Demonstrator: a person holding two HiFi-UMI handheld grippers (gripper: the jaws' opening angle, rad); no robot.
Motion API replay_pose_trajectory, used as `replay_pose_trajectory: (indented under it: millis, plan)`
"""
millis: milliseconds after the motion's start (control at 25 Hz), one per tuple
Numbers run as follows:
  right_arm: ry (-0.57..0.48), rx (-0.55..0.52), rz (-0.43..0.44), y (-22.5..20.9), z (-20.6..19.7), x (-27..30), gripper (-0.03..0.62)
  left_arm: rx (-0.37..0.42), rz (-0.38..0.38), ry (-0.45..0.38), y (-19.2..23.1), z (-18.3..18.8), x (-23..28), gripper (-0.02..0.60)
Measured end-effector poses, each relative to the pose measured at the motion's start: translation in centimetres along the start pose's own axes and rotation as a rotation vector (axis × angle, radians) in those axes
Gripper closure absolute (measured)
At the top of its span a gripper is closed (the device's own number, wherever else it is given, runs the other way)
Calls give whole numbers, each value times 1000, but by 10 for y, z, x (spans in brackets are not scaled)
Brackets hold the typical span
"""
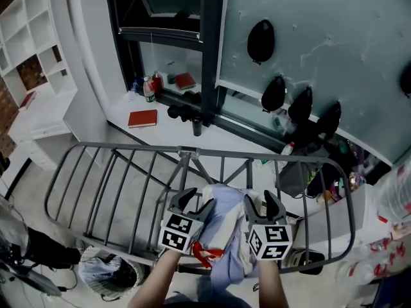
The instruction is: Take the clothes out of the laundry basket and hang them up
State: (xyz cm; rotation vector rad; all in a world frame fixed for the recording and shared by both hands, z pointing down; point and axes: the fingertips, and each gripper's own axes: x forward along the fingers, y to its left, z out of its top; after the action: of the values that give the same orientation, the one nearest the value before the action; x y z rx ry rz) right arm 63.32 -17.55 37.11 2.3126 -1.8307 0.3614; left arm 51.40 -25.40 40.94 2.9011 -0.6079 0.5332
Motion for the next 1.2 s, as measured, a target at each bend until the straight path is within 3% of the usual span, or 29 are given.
replay_pose_trajectory:
  millis: [200, 480, 840, 1200]
  plan:
    - [-84, 62, -30, -11, 19, -26, 364, -4, 5, -82, -2, 21, -16, 344]
    - [-185, 82, 12, 12, 47, -55, 365, -5, 2, -166, -8, 40, -47, 344]
    - [-241, 58, 133, 78, 65, -75, 365, -9, 74, -229, 10, 41, -111, 345]
    - [-255, 37, 254, 176, 60, -90, 365, -42, 201, -242, 53, 2, -209, 345]
